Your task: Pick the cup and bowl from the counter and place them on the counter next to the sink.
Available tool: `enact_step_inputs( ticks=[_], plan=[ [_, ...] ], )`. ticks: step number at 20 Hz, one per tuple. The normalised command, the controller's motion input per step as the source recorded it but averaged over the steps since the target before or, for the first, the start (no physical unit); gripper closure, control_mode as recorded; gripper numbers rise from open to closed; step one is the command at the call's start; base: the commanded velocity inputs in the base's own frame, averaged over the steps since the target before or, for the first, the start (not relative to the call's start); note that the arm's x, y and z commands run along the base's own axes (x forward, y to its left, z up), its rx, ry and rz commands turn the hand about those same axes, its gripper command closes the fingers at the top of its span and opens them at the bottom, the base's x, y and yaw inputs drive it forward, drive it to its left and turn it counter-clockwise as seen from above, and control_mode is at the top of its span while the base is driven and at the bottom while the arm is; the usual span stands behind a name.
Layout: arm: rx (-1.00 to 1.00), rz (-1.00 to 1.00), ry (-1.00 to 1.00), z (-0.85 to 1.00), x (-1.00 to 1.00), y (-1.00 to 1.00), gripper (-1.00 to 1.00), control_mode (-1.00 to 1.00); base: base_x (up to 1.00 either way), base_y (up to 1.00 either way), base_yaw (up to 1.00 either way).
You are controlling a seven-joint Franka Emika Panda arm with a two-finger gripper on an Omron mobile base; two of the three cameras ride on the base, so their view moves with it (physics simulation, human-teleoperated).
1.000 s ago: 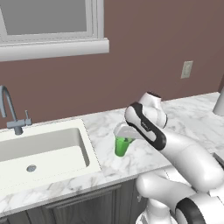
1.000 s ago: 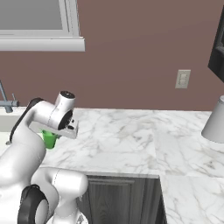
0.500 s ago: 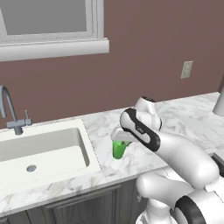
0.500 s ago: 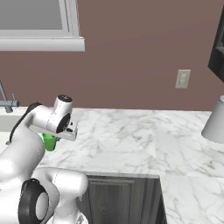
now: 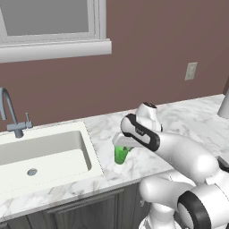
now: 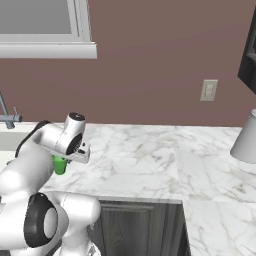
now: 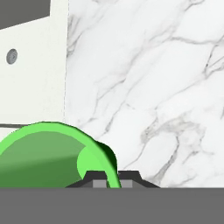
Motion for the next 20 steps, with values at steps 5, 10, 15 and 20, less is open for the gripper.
enact_step_inputs(
  ticks=[5,10,15,20],
  plan=[
    [0.00,0.01,0.00,-0.19,0.00,0.00,1.00,-1.00,0.00,0.00,0.00],
    [0.00,0.01,0.00,-0.22,0.00,0.00,1.00,-1.00,0.00,0.00,0.00],
    [-0.01,0.01,0.00,-0.23,0.00,0.00,1.00,-1.00,0.00,0.00,0.00],
    [-0.01,0.01,0.00,-0.18,0.00,0.00,1.00,-1.00,0.00,0.00,0.00]
  ],
)
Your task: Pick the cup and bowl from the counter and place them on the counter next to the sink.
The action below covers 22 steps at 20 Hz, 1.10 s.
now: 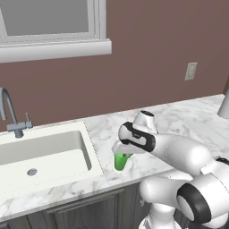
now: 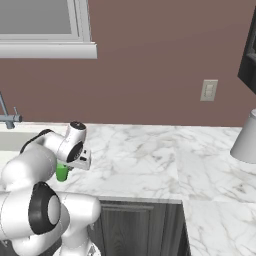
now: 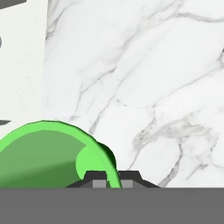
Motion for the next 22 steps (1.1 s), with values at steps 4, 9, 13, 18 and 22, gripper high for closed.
enact_step_inputs(
  ticks=[4,9,13,18,22],
  plan=[
    [-0.02,0.00,0.00,-0.11,0.00,0.06,1.00,-1.00,0.00,0.00,0.00],
    [-0.03,0.00,0.00,-0.21,0.00,0.09,1.00,-1.00,0.00,0.00,0.00],
    [-0.04,0.00,0.00,-0.19,0.00,0.05,1.00,-1.00,0.00,0.00,0.00],
    [0.00,0.00,0.00,0.00,0.00,0.00,1.00,-1.00,0.00,0.00,0.00],
    [0.00,0.00,0.00,0.00,0.00,0.00,-1.00,-1.00,0.00,0.00,0.00]
  ],
)
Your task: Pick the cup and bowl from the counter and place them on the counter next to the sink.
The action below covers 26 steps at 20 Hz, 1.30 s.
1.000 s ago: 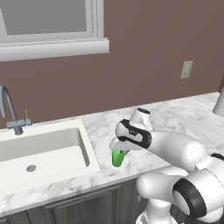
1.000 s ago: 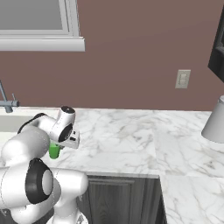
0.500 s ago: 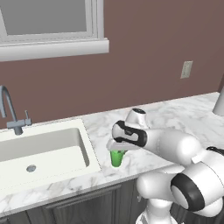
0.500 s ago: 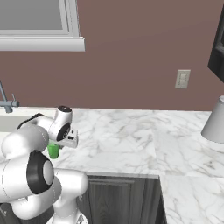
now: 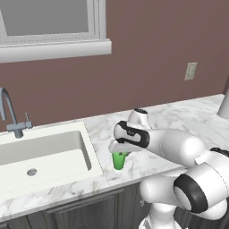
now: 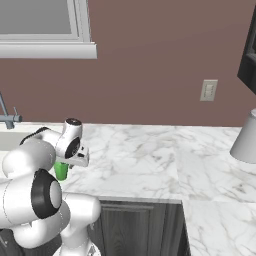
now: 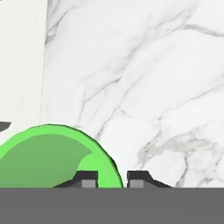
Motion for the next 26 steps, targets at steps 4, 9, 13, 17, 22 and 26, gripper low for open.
enact_step_inputs(
  ticks=[4,9,13,17,22,26],
  plan=[
    [0.00,0.00,0.00,0.00,0.00,0.00,-1.00,-1.00,0.00,0.00,0.00],
    [0.00,0.02,-0.01,0.00,0.00,0.05,-1.00,-1.00,0.00,0.00,0.00],
    [0.00,0.02,-0.03,0.01,0.00,0.00,-1.00,-1.00,0.00,0.00,0.00],
    [0.00,0.03,0.00,0.08,-0.01,0.00,-1.00,-1.00,0.00,0.00,0.00],
    [0.00,0.03,-0.01,0.16,-0.09,0.00,-1.00,-1.00,0.00,0.00,0.00],
    [0.00,0.00,-0.03,0.16,-0.02,-0.01,-1.00,-1.00,0.00,0.00,0.00]
  ],
)
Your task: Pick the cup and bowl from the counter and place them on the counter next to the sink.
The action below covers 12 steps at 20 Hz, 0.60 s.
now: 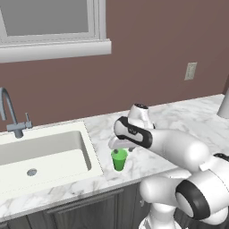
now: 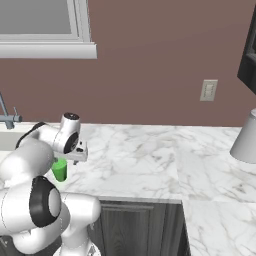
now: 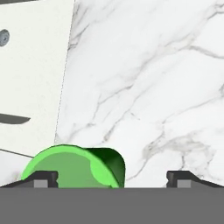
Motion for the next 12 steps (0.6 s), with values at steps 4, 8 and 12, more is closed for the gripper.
enact_step_inputs(
  ticks=[4,8,12],
  plan=[
    [0.00,0.00,-0.03,0.17,0.00,-0.03,-1.00,-1.00,0.00,0.00,0.00],
    [0.00,0.00,-0.08,0.19,-0.12,-0.03,-1.00,-1.00,0.00,0.00,0.00],
    [0.00,0.00,-0.16,0.24,-0.39,-0.07,-1.00,-1.00,0.00,0.00,0.00]
  ],
)
